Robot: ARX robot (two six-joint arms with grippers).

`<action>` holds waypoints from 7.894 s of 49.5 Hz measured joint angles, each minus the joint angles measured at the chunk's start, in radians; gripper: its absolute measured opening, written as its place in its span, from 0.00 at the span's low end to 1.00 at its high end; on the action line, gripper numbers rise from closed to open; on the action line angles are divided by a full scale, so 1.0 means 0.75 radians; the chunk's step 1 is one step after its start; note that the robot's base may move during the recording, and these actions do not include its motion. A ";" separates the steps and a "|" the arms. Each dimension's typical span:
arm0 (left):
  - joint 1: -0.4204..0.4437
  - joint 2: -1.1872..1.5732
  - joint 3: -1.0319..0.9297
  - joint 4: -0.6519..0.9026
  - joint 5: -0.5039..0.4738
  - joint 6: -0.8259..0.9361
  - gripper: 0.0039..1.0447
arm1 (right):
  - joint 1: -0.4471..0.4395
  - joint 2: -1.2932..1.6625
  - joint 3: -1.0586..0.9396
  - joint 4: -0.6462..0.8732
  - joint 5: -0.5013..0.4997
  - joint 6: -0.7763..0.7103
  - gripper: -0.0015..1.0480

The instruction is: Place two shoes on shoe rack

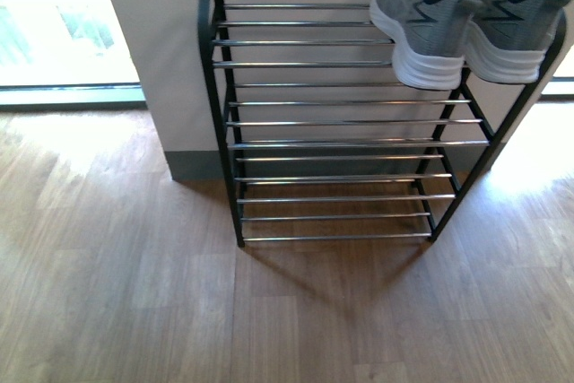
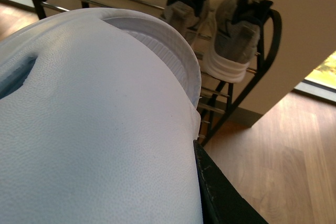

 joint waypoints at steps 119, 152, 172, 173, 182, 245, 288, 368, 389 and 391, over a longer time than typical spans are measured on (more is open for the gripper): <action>0.002 -0.002 0.000 -0.001 -0.007 0.000 0.01 | 0.014 1.066 0.885 0.342 0.179 0.316 0.02; 0.002 -0.002 0.000 -0.001 -0.007 0.000 0.01 | 0.238 1.471 1.072 0.473 0.294 0.014 0.02; 0.002 -0.002 0.000 0.000 -0.007 0.000 0.01 | 0.241 1.711 1.132 0.624 0.392 -0.281 0.02; 0.002 -0.002 0.000 0.000 -0.007 0.000 0.01 | 0.241 1.720 1.139 0.632 0.397 -0.305 0.02; 0.002 -0.002 0.000 -0.001 -0.007 0.000 0.01 | 0.233 1.773 1.158 0.627 0.415 -0.377 0.02; 0.002 -0.002 0.000 0.000 -0.007 0.000 0.01 | 0.173 1.787 1.332 0.141 0.364 -0.319 0.92; 0.002 -0.002 0.000 -0.001 -0.007 0.000 0.01 | -0.274 1.400 1.467 -0.364 0.043 0.047 0.91; 0.001 -0.002 0.000 0.000 -0.007 0.000 0.01 | 0.130 -0.047 -0.394 0.791 0.170 0.370 0.02; 0.001 -0.002 0.000 0.000 -0.007 0.000 0.01 | 0.131 -0.455 -0.398 0.429 0.170 0.370 0.02; 0.001 -0.002 0.000 0.000 -0.007 0.000 0.01 | 0.131 -0.491 -0.398 0.395 0.170 0.370 0.02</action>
